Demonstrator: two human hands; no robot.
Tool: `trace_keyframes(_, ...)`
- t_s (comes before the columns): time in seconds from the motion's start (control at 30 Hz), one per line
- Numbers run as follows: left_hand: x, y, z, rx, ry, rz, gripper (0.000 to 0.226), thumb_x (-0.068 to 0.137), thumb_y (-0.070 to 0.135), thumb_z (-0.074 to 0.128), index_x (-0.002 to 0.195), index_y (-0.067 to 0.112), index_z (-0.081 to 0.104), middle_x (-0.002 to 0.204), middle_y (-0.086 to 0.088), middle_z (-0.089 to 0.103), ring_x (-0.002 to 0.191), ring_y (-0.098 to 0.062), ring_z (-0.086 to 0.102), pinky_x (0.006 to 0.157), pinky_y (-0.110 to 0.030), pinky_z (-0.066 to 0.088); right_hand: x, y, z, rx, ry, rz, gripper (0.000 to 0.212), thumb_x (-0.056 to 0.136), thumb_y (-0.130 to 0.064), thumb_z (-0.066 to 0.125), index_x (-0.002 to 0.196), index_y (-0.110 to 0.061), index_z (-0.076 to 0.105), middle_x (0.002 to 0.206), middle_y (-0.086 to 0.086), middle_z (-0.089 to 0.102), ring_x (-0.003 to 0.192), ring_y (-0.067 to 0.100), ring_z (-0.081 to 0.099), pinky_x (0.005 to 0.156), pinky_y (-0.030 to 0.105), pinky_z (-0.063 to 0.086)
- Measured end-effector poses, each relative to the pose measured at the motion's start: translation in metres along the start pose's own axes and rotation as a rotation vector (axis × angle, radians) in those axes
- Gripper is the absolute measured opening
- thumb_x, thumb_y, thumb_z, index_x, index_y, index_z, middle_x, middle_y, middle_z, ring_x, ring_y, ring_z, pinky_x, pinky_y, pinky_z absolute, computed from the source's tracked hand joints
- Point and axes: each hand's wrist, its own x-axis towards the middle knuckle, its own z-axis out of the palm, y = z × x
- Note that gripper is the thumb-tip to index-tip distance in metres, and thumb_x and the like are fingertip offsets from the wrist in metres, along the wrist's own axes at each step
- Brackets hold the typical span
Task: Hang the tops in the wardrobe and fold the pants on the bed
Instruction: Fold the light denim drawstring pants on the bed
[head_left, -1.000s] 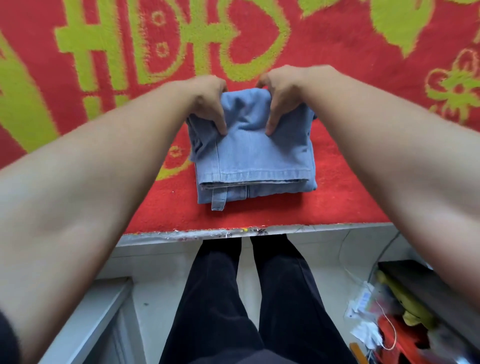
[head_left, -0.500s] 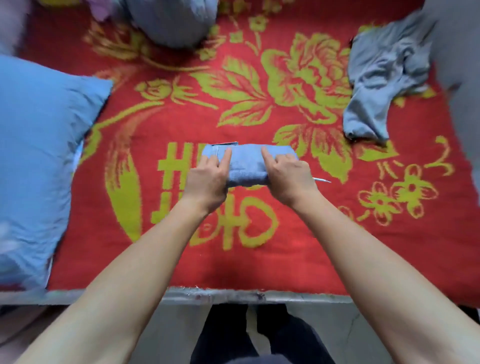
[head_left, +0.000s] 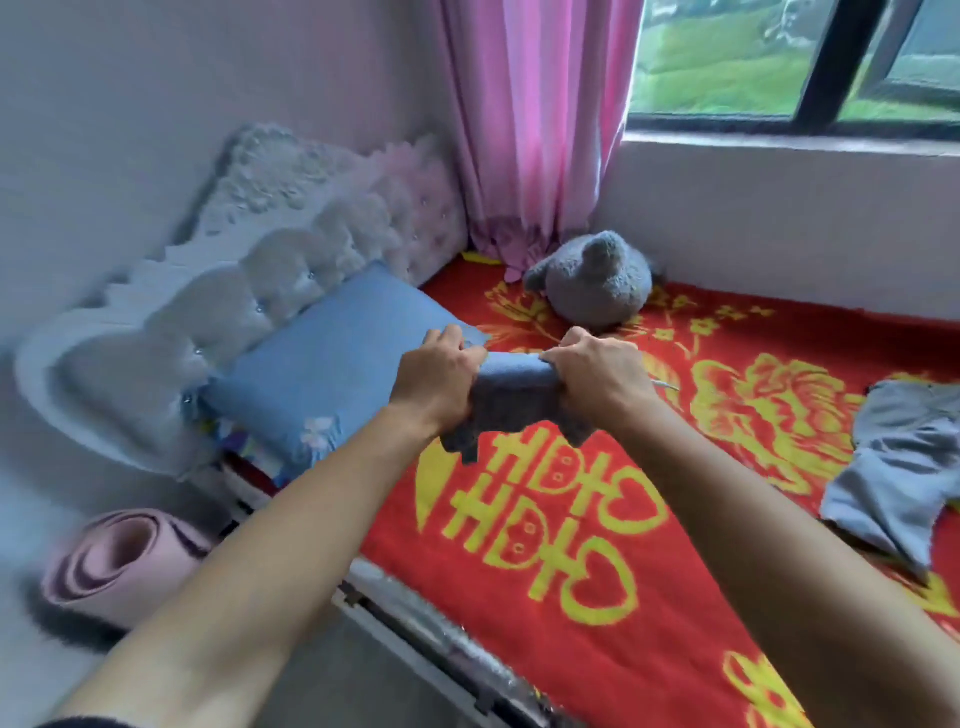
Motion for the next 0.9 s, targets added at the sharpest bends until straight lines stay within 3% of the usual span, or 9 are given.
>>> trace_keyframes(0.13,-0.083,-0.037,-0.026,0.049,-0.082,-0.170,0.036,0.081,0.017,0.057,0.116,0.027,0.061,0.113,-0.006,0.046,0.110,-0.029,0.048,0.068,-0.035,0.048,-0.019,-0.068,-0.015,0.050,0.015,-0.213,0.030,0.082,-0.034,0.062,0.111,-0.037,0.064,0.105,-0.003,0.064,0.094,0.024,0.068,0.072,0.033,0.049)
trace_keyframes(0.27,-0.176,-0.083,-0.056,0.111,-0.141,-0.368,0.042,0.078,0.016,0.062,0.119,0.027,0.059,0.116,-0.005,0.045,0.113,-0.028,0.046,0.075,-0.037,0.050,-0.037,-0.153,-0.037,0.078,0.022,-0.449,0.037,0.081,-0.029,0.061,0.117,-0.039,0.062,0.111,-0.002,0.065,0.099,0.026,0.067,0.070,0.034,0.046)
trace_keyframes(0.53,-0.377,-0.155,-0.146,0.219,-0.094,-0.717,0.042,0.080,0.016,0.063,0.120,0.026,0.056,0.115,-0.004,0.045,0.112,-0.026,0.046,0.073,-0.038,0.049,-0.113,-0.335,-0.109,0.096,0.175,-0.798,0.037,0.083,-0.029,0.059,0.120,-0.036,0.062,0.115,0.000,0.066,0.104,0.027,0.065,0.074,0.033,0.046)
trace_keyframes(0.7,-0.521,-0.182,-0.202,0.346,-0.030,-0.901,0.045,0.084,0.016,0.062,0.127,0.021,0.051,0.119,-0.003,0.047,0.112,-0.023,0.044,0.064,-0.034,0.036,-0.201,-0.450,-0.160,0.107,0.297,-0.965,0.040,0.085,-0.028,0.057,0.125,-0.034,0.059,0.114,-0.001,0.065,0.100,0.026,0.066,0.071,0.034,0.047)
trace_keyframes(0.9,-0.689,-0.209,-0.279,0.442,0.005,-1.083,0.046,0.084,0.019,0.061,0.129,0.021,0.052,0.121,-0.002,0.047,0.114,-0.024,0.045,0.066,-0.033,0.038,-0.322,-0.580,-0.223,0.158,0.453,-1.112,0.029,0.091,-0.034,0.056,0.120,-0.032,0.061,0.104,-0.001,0.065,0.087,0.024,0.067,0.066,0.034,0.046)
